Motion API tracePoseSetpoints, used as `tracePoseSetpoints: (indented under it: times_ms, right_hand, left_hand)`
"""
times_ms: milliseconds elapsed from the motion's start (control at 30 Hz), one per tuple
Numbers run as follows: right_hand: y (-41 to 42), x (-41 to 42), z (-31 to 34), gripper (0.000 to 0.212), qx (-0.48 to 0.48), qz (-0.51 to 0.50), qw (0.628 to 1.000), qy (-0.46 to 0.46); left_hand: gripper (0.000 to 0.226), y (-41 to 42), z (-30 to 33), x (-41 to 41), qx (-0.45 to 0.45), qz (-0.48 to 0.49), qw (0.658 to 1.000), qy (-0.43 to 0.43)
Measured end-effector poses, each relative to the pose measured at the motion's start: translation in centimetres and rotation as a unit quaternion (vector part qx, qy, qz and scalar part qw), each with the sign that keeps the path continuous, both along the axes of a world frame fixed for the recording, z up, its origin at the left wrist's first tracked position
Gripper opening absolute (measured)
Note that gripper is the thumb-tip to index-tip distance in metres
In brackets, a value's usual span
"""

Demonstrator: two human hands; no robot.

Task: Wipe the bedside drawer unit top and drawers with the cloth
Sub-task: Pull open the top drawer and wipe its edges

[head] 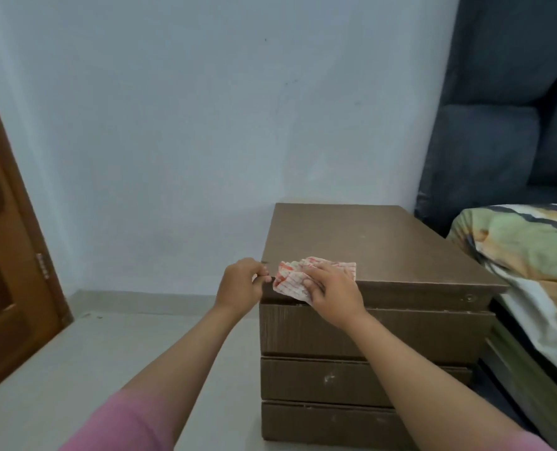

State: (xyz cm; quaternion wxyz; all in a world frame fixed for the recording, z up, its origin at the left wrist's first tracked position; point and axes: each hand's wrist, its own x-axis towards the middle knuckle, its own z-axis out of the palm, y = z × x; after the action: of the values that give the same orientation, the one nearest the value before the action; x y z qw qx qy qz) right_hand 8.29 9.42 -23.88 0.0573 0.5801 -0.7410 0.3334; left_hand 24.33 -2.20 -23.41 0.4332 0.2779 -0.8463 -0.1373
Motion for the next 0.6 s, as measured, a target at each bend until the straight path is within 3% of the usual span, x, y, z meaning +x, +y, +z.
tracePoseSetpoints:
  times_ms: [133,400,600]
  right_hand:
    - [0.3,0.2,0.4,0.031,-0.011,0.004,1.000,-0.006]
    - [0.0,0.2,1.0,0.035,0.011,-0.003,1.000,-0.022]
    - [-0.2,0.0,0.9,0.036,0.021,-0.005,1.000,-0.020]
  left_hand:
    - [0.013,0.2,0.1,0.1,-0.026,0.014,1.000,0.002]
    - [0.005,1.2,-2.0,1.2,-0.043,0.031,0.998,0.033]
    - [0.020,1.9,-5.6,1.2,0.021,0.035,0.999,-0.010]
